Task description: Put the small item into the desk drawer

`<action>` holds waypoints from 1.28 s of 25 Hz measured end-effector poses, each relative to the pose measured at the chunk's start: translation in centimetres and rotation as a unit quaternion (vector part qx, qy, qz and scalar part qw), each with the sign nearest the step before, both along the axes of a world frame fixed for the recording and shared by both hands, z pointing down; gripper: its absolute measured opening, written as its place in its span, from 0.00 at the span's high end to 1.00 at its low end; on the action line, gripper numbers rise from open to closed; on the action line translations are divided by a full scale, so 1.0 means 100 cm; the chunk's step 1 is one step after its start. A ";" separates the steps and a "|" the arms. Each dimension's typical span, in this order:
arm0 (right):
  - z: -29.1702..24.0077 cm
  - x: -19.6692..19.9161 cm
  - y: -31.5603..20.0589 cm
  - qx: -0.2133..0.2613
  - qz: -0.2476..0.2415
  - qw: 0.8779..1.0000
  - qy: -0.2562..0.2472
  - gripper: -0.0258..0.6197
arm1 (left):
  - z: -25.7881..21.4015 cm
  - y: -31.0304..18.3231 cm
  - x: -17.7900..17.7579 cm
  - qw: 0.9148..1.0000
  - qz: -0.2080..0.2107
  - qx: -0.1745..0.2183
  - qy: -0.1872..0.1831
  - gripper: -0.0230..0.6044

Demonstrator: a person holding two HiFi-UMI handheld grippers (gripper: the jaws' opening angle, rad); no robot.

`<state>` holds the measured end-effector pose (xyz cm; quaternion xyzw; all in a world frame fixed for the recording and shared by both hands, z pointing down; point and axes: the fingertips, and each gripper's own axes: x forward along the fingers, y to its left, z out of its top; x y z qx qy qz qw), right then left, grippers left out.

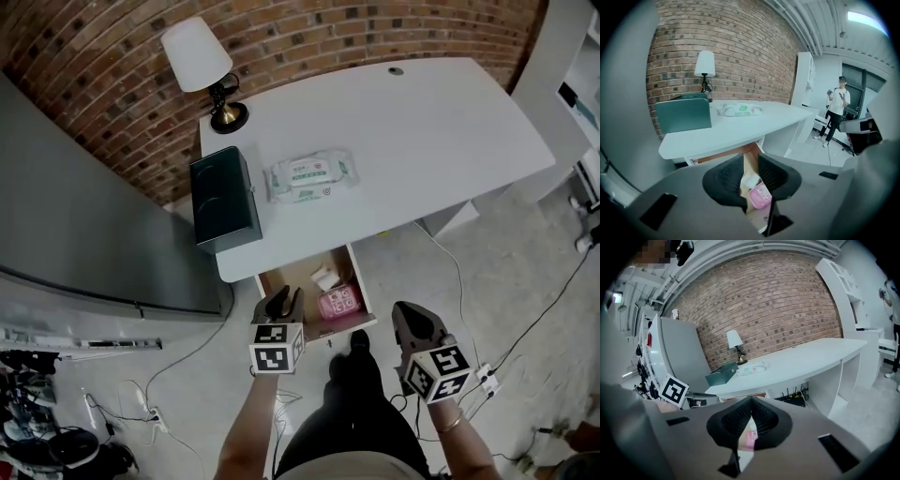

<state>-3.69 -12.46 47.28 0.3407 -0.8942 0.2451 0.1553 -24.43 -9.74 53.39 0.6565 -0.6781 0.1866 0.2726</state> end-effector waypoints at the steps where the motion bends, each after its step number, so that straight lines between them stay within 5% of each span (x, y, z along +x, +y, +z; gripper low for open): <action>1: -0.004 -0.002 0.003 0.002 -0.002 1.000 -0.001 0.95 | -0.006 0.006 -0.002 1.000 -0.004 0.004 0.001 0.79; 21: -0.068 -0.054 0.057 0.068 -0.072 0.995 -0.027 0.95 | -0.105 0.131 -0.057 0.986 -0.124 0.111 -0.009 0.89; 32: -0.086 -0.056 0.076 0.087 -0.080 0.993 -0.025 0.95 | -0.132 0.174 -0.071 0.977 -0.156 0.143 -0.010 0.90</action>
